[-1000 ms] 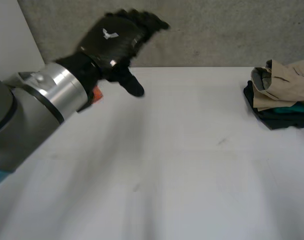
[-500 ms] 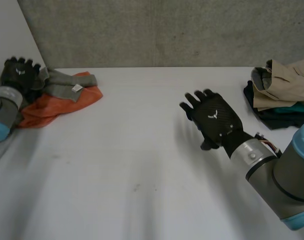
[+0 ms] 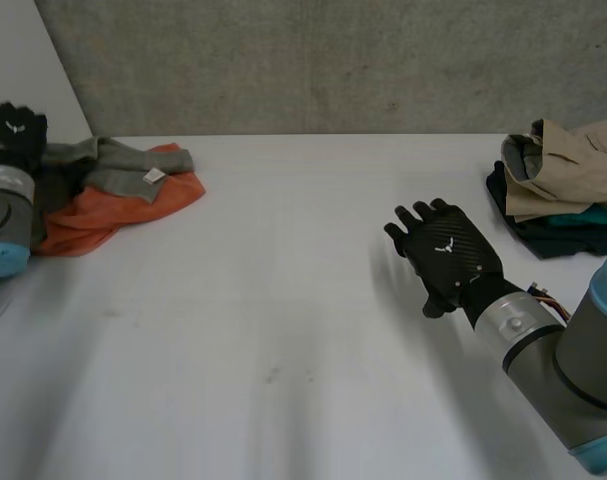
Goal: Fold the laundry.
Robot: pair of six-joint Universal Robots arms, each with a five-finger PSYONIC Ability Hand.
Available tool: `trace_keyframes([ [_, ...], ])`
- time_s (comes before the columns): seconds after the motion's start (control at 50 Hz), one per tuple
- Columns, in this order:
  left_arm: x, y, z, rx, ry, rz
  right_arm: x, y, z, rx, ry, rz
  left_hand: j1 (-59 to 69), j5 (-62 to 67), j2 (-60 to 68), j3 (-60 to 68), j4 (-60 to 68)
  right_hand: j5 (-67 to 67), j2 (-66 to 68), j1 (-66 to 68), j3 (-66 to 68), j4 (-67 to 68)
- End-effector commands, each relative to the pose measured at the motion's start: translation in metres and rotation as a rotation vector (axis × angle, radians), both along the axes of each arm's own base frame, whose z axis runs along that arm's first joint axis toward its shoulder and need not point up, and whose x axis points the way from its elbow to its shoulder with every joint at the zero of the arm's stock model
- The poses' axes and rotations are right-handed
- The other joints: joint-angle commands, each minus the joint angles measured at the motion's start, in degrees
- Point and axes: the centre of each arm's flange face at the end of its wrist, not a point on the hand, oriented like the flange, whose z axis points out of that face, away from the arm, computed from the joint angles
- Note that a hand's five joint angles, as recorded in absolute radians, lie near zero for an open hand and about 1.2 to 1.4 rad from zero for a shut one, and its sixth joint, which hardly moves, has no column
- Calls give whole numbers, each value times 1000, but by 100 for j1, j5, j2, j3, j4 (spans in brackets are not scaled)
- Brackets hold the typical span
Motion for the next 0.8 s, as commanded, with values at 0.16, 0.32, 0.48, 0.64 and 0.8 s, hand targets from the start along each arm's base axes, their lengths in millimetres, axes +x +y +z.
trace_keyframes([
  [0.16,-31,30,54,-66,209,-146,-7,-5,-2,10,3,-20,1322,1456,1154,1305,1125,-383,-251,-141,-217,-328],
  [0.32,-13,11,8,-5,89,-75,-8,-4,-4,16,4,-17,-3055,-2921,-3223,-3072,-3253,-383,-251,-141,-217,-328],
  [0.48,16,-6,-43,154,19,-24,-10,-6,-4,17,4,-22,-3890,-3755,-4057,-3906,-4087,-383,-251,-141,-217,-328],
  [0.64,37,-20,-68,164,13,11,-13,-9,-5,16,5,-32,-4076,-3941,-4243,-4092,-4273,-383,-251,-141,-217,-328],
  [0.8,35,-26,-70,140,-3,9,-13,-10,-6,17,11,-34,1307,1442,1140,1291,1110,-383,-251,-141,-217,-328],
])
